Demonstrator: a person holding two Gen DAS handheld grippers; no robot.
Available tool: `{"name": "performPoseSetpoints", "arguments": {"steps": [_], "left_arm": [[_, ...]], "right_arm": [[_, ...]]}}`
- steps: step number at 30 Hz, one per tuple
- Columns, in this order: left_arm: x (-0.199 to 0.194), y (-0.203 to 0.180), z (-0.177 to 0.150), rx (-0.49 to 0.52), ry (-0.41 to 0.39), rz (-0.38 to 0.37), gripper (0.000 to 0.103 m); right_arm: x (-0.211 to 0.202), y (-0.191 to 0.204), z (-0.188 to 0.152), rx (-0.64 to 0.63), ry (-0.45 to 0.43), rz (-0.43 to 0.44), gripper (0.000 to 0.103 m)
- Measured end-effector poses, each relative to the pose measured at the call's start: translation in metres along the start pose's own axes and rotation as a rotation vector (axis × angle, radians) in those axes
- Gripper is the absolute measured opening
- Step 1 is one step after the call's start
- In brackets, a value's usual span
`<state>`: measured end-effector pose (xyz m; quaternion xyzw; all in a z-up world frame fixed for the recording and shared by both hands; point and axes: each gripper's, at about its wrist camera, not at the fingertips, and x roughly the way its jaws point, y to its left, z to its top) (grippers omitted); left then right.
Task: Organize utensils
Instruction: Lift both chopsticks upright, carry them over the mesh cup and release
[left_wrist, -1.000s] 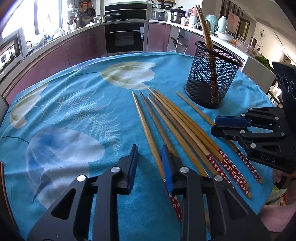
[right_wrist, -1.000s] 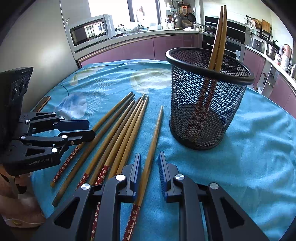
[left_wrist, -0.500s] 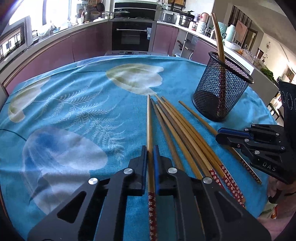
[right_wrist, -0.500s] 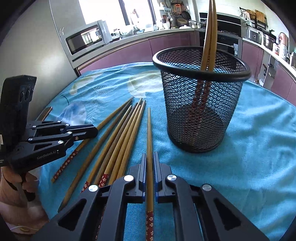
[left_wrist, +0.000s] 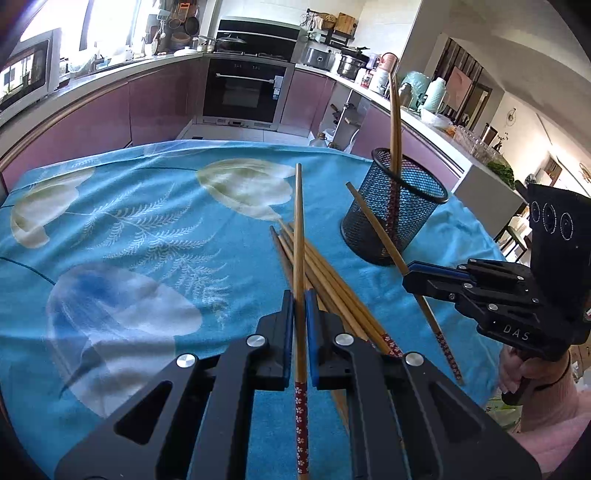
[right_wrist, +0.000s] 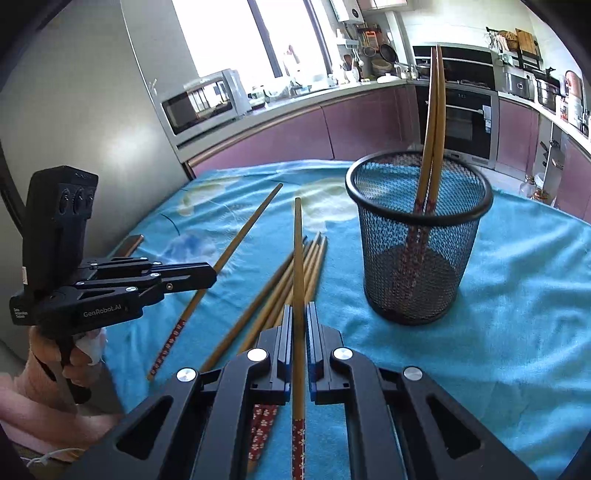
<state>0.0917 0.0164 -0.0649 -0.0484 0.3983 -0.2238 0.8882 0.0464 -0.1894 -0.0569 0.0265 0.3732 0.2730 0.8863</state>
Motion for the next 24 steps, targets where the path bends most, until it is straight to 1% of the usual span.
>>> {"name": "performPoseSetpoints", "arguments": {"steps": [5, 12, 19, 24], "left_arm": [[-0.021, -0.009, 0.009, 0.01, -0.045, -0.064, 0.007], [-0.053, -0.019, 0.022, 0.031, -0.112, -0.13, 0.007], [-0.074, -0.03, 0.036, 0.049, -0.181, -0.15, 0.007], [-0.081, -0.042, 0.06, 0.067, -0.24, -0.162, 0.007]], "right_arm": [[-0.023, -0.002, 0.007, 0.014, -0.065, 0.031, 0.006], [-0.048, -0.009, 0.015, 0.033, -0.143, 0.052, 0.006], [-0.072, -0.014, 0.026, 0.027, -0.225, 0.039, 0.006], [-0.089, -0.022, 0.042, 0.018, -0.282, 0.024, 0.006]]}}
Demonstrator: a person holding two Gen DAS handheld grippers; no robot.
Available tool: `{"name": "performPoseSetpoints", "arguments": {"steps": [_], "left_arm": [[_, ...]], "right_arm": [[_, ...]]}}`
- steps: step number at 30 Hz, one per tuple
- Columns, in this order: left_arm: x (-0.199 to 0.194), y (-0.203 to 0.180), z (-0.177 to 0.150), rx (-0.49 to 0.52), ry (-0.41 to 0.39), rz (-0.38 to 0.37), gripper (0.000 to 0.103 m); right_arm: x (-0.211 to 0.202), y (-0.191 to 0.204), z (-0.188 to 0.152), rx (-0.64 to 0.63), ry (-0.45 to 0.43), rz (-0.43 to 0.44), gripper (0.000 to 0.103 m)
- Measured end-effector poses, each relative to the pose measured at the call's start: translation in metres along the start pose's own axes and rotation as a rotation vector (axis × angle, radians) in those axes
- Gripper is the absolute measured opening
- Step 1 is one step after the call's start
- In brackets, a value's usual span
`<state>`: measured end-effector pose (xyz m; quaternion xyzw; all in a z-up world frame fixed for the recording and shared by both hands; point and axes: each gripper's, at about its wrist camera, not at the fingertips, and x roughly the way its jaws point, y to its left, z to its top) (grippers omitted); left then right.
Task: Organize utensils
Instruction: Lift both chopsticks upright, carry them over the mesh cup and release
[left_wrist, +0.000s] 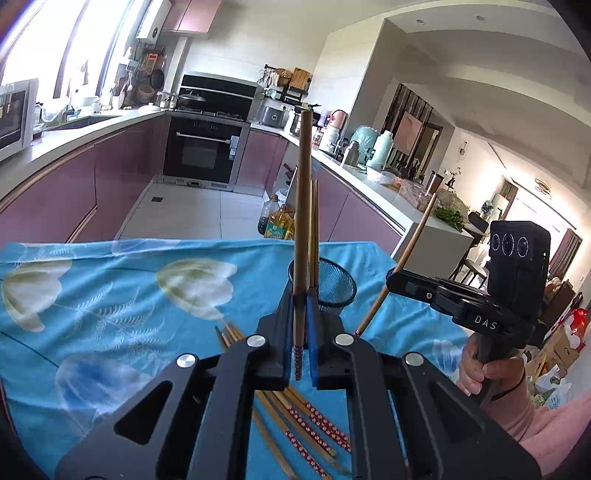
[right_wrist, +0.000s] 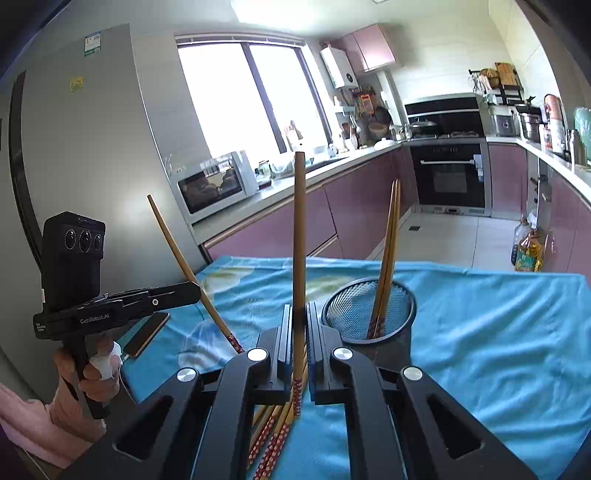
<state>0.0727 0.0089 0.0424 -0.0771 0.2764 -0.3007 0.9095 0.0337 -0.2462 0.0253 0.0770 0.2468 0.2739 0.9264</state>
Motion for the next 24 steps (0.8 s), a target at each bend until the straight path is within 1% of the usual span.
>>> {"name": "performPoseSetpoints", "arguments": {"steps": [9, 14, 17, 20, 24], "left_arm": [[0.012, -0.025, 0.052, 0.057, -0.091, -0.013, 0.007], [0.028, -0.034, 0.074, 0.077, -0.101, -0.008, 0.007], [0.047, -0.036, 0.075, 0.085, -0.062, -0.001, 0.007], [0.069, -0.036, 0.068, 0.096, 0.004, 0.012, 0.007], [0.093, -0.035, 0.054, 0.114, 0.094, 0.032, 0.007]], "right_arm": [[-0.023, -0.006, 0.041, -0.043, -0.115, -0.045, 0.006], [-0.025, -0.015, 0.058, -0.05, -0.152, -0.07, 0.006], [-0.017, -0.02, 0.059, -0.046, -0.135, -0.08, 0.006], [0.001, -0.027, 0.054, -0.039, -0.084, -0.09, 0.006], [0.022, -0.034, 0.044, -0.039, 0.01, -0.097, 0.006]]}}
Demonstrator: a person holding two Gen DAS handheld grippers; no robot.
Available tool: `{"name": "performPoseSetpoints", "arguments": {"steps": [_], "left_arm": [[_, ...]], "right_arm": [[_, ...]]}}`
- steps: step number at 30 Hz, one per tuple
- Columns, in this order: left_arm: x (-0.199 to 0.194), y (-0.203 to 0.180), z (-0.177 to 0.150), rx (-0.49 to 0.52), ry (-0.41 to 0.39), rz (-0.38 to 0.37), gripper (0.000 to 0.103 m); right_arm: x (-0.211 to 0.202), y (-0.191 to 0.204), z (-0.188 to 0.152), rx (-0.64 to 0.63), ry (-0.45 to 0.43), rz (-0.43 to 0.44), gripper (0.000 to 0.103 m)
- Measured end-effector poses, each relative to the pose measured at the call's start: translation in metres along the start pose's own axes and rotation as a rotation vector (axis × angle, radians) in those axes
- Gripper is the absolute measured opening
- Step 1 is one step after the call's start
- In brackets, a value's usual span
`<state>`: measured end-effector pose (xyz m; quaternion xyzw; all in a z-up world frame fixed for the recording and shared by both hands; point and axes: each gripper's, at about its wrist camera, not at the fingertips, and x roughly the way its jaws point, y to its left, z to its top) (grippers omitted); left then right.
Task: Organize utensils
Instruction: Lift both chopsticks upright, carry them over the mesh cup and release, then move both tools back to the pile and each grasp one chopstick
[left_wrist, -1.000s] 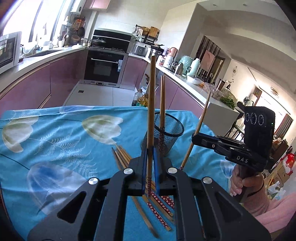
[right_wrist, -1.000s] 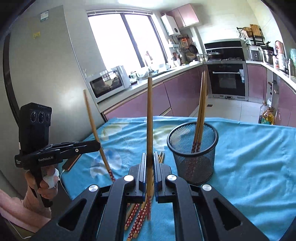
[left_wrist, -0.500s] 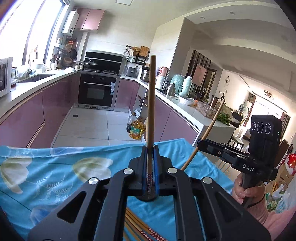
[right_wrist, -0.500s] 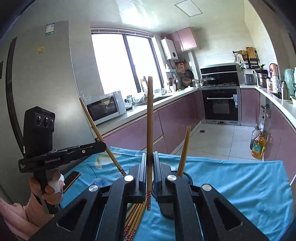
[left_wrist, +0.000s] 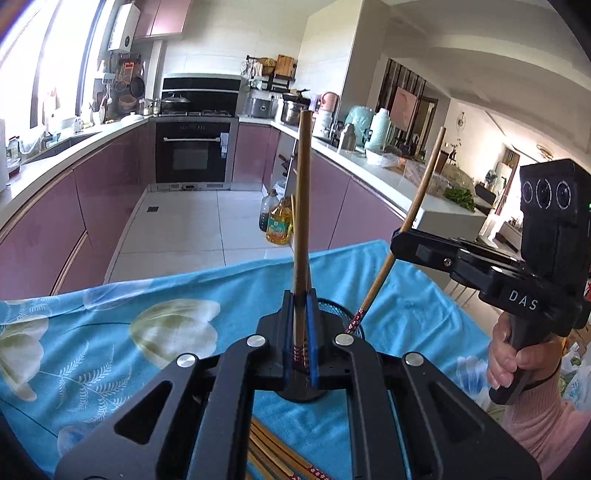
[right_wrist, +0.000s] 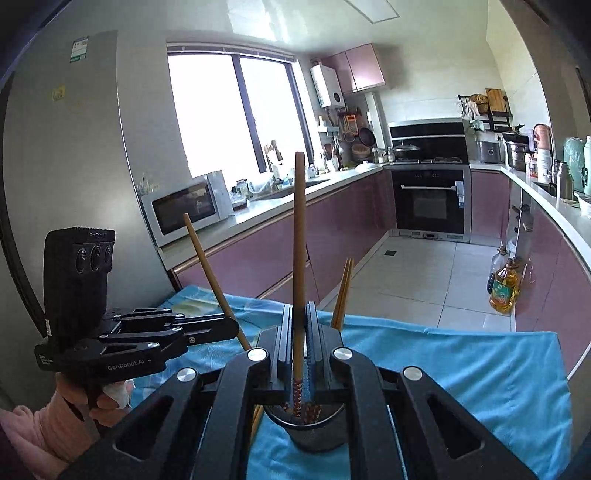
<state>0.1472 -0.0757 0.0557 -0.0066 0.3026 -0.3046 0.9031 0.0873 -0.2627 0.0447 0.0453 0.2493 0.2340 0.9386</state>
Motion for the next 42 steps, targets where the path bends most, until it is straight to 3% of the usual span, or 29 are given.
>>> {"name": "performPoseSetpoints", "arguments": {"steps": [5, 11, 18, 24, 29, 33, 35, 37, 42], "left_arm": [[0.026, 0.003, -0.01, 0.016, 0.079, -0.007, 0.007], [0.048, 0.012, -0.013, 0.003, 0.119, -0.011, 0.007], [0.068, 0.019, -0.007, -0.014, 0.132, 0.012, 0.008], [0.058, 0.021, -0.015, -0.018, 0.101, 0.033, 0.013], [0.029, 0.028, -0.026, -0.038, 0.031, 0.077, 0.025], [-0.003, 0.03, -0.038, -0.031, -0.035, 0.125, 0.039], [-0.017, 0.032, -0.05, -0.025, -0.055, 0.148, 0.05], [-0.028, 0.035, -0.063, -0.021, -0.056, 0.173, 0.055], [-0.03, 0.049, -0.103, -0.045, 0.034, 0.206, 0.056]], "right_arm": [[0.025, -0.005, -0.008, 0.009, 0.116, -0.001, 0.006], [0.052, -0.012, -0.014, 0.036, 0.207, -0.014, 0.006], [0.059, -0.016, -0.01, 0.07, 0.199, -0.027, 0.008], [0.053, -0.015, -0.014, 0.081, 0.169, -0.034, 0.011], [0.041, -0.004, -0.019, 0.064, 0.13, -0.027, 0.026], [0.02, 0.018, -0.028, 0.003, 0.083, 0.011, 0.028], [0.012, 0.031, -0.033, -0.033, 0.079, 0.039, 0.034], [0.009, 0.045, -0.043, -0.072, 0.094, 0.065, 0.037], [0.035, 0.064, -0.08, -0.097, 0.23, 0.076, 0.038]]}}
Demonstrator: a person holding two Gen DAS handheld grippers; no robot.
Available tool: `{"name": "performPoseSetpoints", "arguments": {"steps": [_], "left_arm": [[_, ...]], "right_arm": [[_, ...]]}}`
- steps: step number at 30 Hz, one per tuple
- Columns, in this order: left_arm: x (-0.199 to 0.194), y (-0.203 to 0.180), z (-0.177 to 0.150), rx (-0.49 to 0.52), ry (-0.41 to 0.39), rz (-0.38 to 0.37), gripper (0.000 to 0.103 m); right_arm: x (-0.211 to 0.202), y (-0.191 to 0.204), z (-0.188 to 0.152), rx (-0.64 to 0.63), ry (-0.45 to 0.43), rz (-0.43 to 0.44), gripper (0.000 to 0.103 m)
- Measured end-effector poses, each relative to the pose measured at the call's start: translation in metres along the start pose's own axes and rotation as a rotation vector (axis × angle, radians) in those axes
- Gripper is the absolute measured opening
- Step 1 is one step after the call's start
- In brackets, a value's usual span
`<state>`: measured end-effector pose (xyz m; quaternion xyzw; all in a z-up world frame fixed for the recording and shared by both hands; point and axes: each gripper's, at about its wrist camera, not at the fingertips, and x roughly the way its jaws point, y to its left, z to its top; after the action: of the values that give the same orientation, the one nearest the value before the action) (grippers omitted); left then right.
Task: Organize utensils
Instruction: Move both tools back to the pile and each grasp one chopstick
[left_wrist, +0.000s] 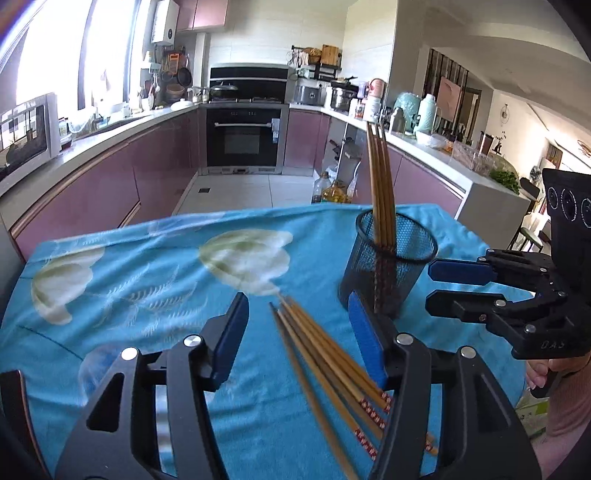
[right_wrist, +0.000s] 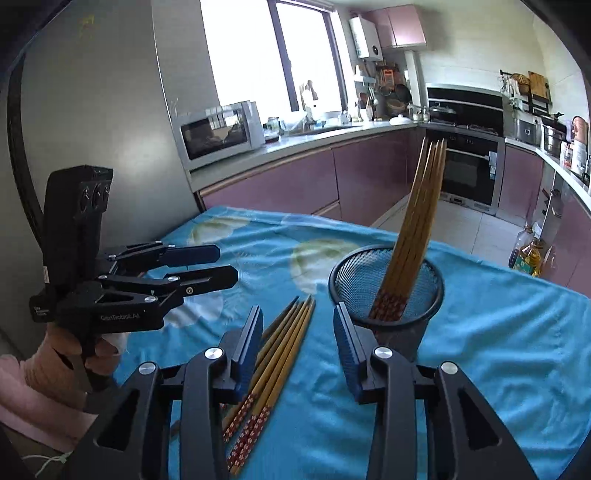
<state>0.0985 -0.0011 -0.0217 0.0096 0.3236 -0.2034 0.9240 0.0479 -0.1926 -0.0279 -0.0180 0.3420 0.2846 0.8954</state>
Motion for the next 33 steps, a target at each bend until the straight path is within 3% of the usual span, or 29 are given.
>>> {"name": "performPoseSetpoints", "arguments": {"steps": [4, 8, 24, 33], "left_arm": [[0.012, 0.006, -0.036, -0.008, 0.098, 0.019, 0.054], [0.025, 0.007, -0.057, -0.024, 0.163, 0.007, 0.053], [0.045, -0.005, -0.068, -0.014, 0.226, -0.002, 0.035], [0.05, -0.003, -0.065, -0.01, 0.232, 0.011, 0.034]], "right_arm": [[0.033, 0.002, -0.02, 0.036, 0.109, 0.002, 0.038], [0.049, 0.003, -0.031, 0.047, 0.156, -0.022, 0.038], [0.062, 0.007, -0.037, 0.043, 0.191, -0.09, 0.035], [0.07, 0.01, -0.034, 0.008, 0.204, -0.134, 0.031]]}}
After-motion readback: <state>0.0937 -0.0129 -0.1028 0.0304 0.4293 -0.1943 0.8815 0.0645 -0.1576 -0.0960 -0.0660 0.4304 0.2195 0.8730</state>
